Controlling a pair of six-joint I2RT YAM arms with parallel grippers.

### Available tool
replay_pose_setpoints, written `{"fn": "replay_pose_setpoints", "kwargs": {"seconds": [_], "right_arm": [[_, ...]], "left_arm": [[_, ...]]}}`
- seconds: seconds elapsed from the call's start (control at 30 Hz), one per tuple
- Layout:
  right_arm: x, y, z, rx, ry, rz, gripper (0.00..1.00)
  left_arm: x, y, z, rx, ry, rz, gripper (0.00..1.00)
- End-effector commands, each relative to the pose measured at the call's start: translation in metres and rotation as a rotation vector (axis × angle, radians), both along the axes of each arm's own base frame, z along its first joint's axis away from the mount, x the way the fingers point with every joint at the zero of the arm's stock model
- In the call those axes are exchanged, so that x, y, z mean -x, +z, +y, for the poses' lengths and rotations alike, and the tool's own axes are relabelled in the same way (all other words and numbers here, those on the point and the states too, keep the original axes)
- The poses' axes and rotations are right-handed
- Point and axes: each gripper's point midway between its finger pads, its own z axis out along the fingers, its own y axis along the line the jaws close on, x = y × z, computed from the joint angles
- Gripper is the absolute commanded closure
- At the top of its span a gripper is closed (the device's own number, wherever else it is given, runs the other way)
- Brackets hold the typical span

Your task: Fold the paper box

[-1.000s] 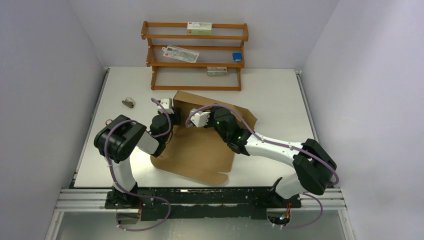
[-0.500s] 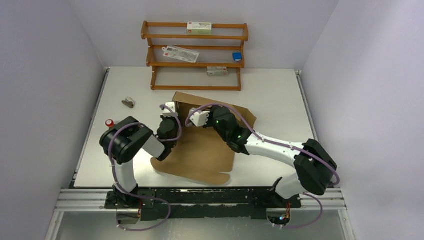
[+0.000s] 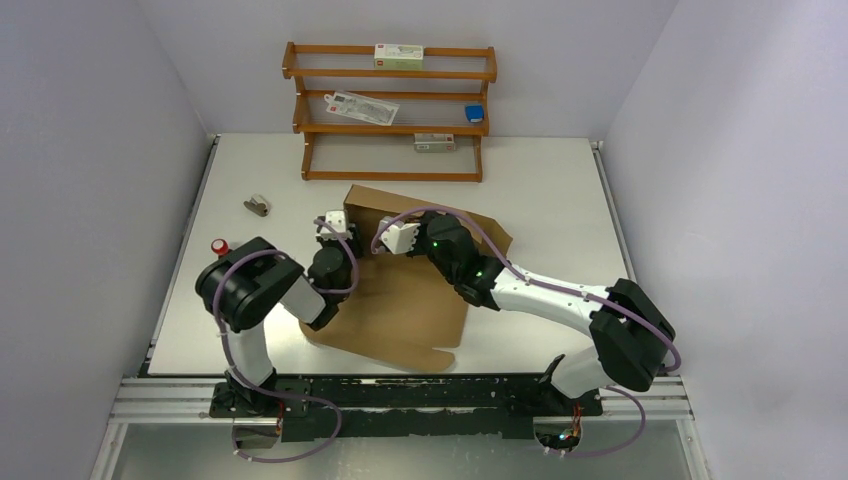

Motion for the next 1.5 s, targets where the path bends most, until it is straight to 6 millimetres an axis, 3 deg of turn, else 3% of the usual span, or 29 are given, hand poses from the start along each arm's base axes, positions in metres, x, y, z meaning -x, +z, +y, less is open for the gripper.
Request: {"fn": "replay_pose_setpoints", "kwargs": {"seconds": [0.0,0.23,0.3,0.4,0.77,0.87,1.0,1.17,1.3,1.47], "right_arm": [[0.007,-0.013,0.001,0.004,0.013,0.052,0.85],[0.009,-0.003,0.002,-0.027,0.010,0.060,0.61],[0.011,0.000,0.000,-0.051,0.005,0.070,0.48],[0.016,0.006,-0.002,-0.098,-0.003,0.092,0.39],[0.039,0.046,-0.012,-0.522,-0.116,0.250,0.16],[0.042,0.052,-0.019,-0.682,-0.220,0.323,0.13],[0.052,0.045,-0.027,-0.887,-0.372,0.451,0.08],[0.057,0.033,-0.047,-1.123,-0.570,0.515,0.06],[0.055,0.021,-0.061,-1.264,-0.697,0.505,0.07],[0.051,0.011,-0.064,-1.373,-0.762,0.527,0.08]], "left_arm": [[0.011,0.042,-0.006,0.121,-0.066,-0.103,0.53],[0.036,0.050,-0.003,0.170,-0.129,-0.038,0.35],[0.043,0.051,-0.004,0.174,-0.150,0.004,0.33],[0.054,0.048,0.007,0.166,-0.127,0.081,0.27],[0.081,0.116,0.030,0.271,-0.143,0.085,0.10],[0.078,0.132,0.029,0.270,-0.173,0.114,0.07],[0.063,0.150,0.034,0.282,-0.206,0.126,0.06],[0.040,0.150,0.033,0.331,-0.260,0.193,0.07],[0.025,0.146,0.020,0.342,-0.325,0.246,0.10],[0.013,0.139,0.011,0.351,-0.360,0.288,0.11]]}}
